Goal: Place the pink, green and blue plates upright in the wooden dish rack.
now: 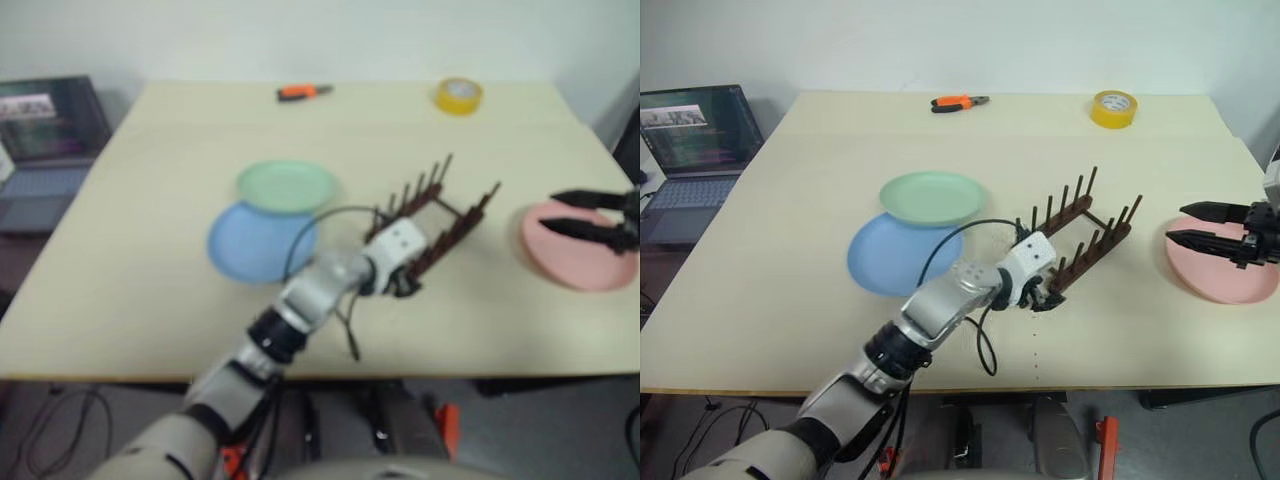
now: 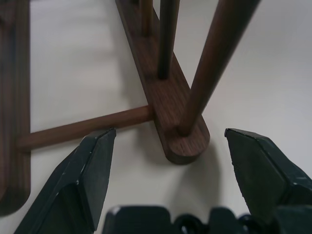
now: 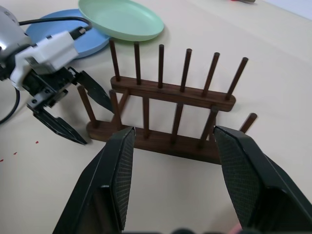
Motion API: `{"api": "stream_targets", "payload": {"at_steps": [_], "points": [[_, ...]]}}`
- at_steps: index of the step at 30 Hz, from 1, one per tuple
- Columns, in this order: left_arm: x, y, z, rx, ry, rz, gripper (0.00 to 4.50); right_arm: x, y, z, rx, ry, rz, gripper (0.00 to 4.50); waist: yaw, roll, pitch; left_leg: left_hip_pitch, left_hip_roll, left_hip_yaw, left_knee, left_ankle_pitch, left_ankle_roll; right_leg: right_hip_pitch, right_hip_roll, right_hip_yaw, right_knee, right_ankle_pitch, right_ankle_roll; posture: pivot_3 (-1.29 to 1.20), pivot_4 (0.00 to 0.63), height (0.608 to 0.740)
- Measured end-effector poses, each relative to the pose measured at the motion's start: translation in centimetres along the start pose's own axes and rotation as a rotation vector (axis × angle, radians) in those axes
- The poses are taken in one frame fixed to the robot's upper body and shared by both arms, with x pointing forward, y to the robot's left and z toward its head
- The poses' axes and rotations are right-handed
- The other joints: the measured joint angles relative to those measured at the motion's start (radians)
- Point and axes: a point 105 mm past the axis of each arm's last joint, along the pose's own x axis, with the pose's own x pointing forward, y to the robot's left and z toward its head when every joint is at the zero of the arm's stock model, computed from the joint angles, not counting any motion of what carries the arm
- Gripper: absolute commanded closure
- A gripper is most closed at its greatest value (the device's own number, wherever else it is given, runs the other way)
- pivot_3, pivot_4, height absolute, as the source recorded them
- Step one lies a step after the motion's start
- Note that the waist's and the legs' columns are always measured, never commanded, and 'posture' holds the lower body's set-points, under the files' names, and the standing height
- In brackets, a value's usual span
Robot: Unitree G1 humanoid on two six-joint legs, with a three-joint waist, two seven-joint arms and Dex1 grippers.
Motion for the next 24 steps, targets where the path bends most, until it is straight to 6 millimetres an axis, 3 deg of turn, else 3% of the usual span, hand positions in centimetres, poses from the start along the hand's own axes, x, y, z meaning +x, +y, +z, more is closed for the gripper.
{"api": "stream_targets", "payload": {"at_steps": [7, 10, 16, 18, 24], "points": [[1.1, -0.2, 0.1, 0.01, 0.009, 0.0, 0.54, -0.2, 0.4, 0.2, -0.001, -0.011, -0.013, 1.71, 0.0, 0.0, 0.0, 0.0, 0.0, 0.0, 0.0, 0.0, 0.0, 0.0, 0.0, 0.0, 0.0, 0.0, 0.0, 0.0, 0.15, 0.74], [1.2, -0.1, 0.2, 0.016, 0.011, 0.003, 1.07, -0.3, 0.4, 0.0, 0.009, -0.008, -0.024, 1.68, 0.0, 0.0, 0.0, 0.0, 0.0, 0.0, 0.001, 0.0, 0.0, 0.0, 0.0, 0.0, 0.0, 0.0, 0.0, 0.0, 0.15, 0.74], [1.5, 0.1, 0.3, 0.029, 0.003, 0.02, 3.21, -0.5, 0.6, 0.2, 0.003, -0.017, -0.033, 1.68, 0.0, 0.0, 0.0, 0.0, 0.0, -0.001, 0.001, 0.0, 0.0, 0.0, 0.0, 0.0, 0.0, 0.0, 0.0, 0.0, 0.15, 0.74], [1.2, 0.8, 0.1, 0.035, 0.004, 0.043, 3.5, -0.4, 0.6, 0.2, 0.007, -0.02, -0.036, 1.68, -0.001, 0.0, 0.0, 0.0, 0.0, -0.001, 0.001, 0.0, 0.0, 0.0, 0.0, 0.0, 0.0, 0.0, 0.0, 0.0, 0.15, 0.74], [0.4, 2.5, -0.5, 0.078, 0.014, 0.034, 3.5, -0.3, 0.6, 0.2, 0.013, -0.035, -0.038, 1.68, -0.004, 0.0, 0.0, 0.0, 0.0, -0.001, 0.001, 0.0, 0.0, 0.0, 0.001, 0.0, 0.0, 0.0, 0.0, 0.0, 0.15, 0.74]]}}
